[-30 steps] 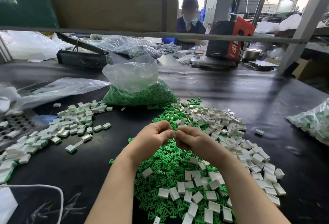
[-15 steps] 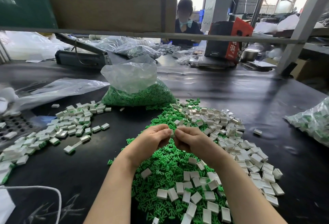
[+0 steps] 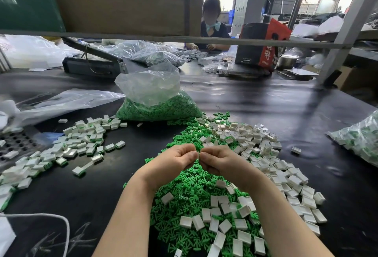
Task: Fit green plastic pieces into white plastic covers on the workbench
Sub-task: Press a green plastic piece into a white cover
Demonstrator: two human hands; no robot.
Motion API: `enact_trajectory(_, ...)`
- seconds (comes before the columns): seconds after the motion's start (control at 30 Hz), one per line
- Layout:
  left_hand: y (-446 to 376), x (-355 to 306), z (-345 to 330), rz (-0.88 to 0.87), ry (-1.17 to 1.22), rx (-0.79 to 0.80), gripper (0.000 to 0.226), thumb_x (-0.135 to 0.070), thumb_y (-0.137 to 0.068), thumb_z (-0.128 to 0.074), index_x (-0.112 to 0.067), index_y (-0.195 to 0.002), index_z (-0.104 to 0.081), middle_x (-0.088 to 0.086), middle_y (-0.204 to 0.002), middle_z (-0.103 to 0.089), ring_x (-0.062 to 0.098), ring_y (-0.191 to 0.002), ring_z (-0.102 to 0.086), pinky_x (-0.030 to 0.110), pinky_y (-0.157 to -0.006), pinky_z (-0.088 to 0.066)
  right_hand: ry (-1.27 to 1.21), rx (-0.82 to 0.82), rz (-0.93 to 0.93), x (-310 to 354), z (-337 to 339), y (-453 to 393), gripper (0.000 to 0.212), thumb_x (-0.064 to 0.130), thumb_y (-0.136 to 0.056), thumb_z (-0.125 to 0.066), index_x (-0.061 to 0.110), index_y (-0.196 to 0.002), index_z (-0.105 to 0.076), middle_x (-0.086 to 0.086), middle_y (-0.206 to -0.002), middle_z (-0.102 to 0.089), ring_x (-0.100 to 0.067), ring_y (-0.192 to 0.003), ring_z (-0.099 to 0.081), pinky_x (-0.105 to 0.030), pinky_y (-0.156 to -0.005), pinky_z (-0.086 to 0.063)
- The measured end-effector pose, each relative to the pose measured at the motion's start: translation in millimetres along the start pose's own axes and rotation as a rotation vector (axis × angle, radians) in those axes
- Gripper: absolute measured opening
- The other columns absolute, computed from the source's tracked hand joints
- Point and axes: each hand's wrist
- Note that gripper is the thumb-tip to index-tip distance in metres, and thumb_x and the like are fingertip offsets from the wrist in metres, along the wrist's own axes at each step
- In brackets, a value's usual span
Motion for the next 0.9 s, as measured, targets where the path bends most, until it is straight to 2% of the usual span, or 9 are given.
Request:
enact_trajectory(0.13,1.4,-0.5,3.0,0.01,-0.043,0.034,0.027,-0.036,-0.089,-0.052,-0.01,-0.081,-0.053,0.005,-0.078,-0.037,0.019,-0.077,-0.033,0.039,-0.075,-0.03,0.011,0.041,0.001,0.3,0.1,1.3,0.034,0.012,-0.101,-0.048,0.015,-0.068,-0.051,0.012,-0.058,-0.045,-0.002,-0.054,-0.038,-0.015,-0.054,-0.033)
enact_trajectory(0.33,1.9,1.2,7.0,0.029,-0.075,0.065,0.029,-0.039,-0.087,-0.054,-0.009,-0.085,-0.055,0.005,-0.082,-0.04,0.018,-0.08,-0.036,0.04,-0.08,-0.035,0.033,0.09,0.004,0.4,1.0,3.0,0.027,0.014,-0.102,-0.048,0.011,-0.075,-0.053,0.01,-0.062,-0.045,-0.004,-0.057,-0.038,-0.016,-0.056,-0.033)
enact_trajectory(0.4,2.1,0.8,7.2,0.03,-0.064,0.069,0.03,-0.038,-0.087,-0.054,-0.009,-0.086,-0.056,0.005,-0.084,-0.041,0.018,-0.083,-0.037,0.04,-0.084,-0.036,0.025,0.091,0.012,0.2,1.2,3.3,0.029,0.014,-0.102,-0.048,0.014,-0.073,-0.052,0.013,-0.061,-0.045,-0.002,-0.057,-0.038,-0.014,-0.056,-0.033)
enact_trajectory(0.63,5.5,-4.4,7.9,0.019,-0.096,0.069,0.025,-0.037,-0.087,-0.053,-0.013,-0.08,-0.055,0.004,-0.081,-0.041,0.018,-0.079,-0.037,0.039,-0.079,-0.034,0.063,0.095,0.015,1.1,1.0,3.4,0.028,0.016,-0.102,-0.048,0.014,-0.074,-0.052,0.012,-0.061,-0.044,-0.004,-0.058,-0.037,-0.017,-0.058,-0.033)
enact_trajectory(0.77,7.8,-7.6,6.9,0.026,-0.148,0.084,0.031,-0.036,-0.088,-0.052,-0.005,-0.086,-0.053,0.006,-0.079,-0.039,0.019,-0.076,-0.035,0.04,-0.073,-0.032,0.13,0.095,0.017,0.9,0.3,3.2,0.028,0.018,-0.101,-0.049,0.013,-0.074,-0.052,0.006,-0.063,-0.044,-0.009,-0.06,-0.036,-0.024,-0.058,-0.031)
enact_trajectory(0.9,8.3,-8.7,7.0,0.013,-0.136,0.049,0.025,-0.021,-0.099,-0.052,0.0,-0.086,-0.053,0.006,-0.075,-0.039,0.018,-0.073,-0.034,0.036,-0.07,-0.03,0.105,0.068,0.04,4.0,-1.4,3.1,0.031,0.019,-0.102,-0.049,0.016,-0.071,-0.051,0.01,-0.061,-0.044,-0.005,-0.057,-0.037,-0.018,-0.057,-0.032)
Point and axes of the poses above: each hand's wrist, its own y-axis away from the middle knuckle, its own z-axis out of the back of the hand, x = y × z
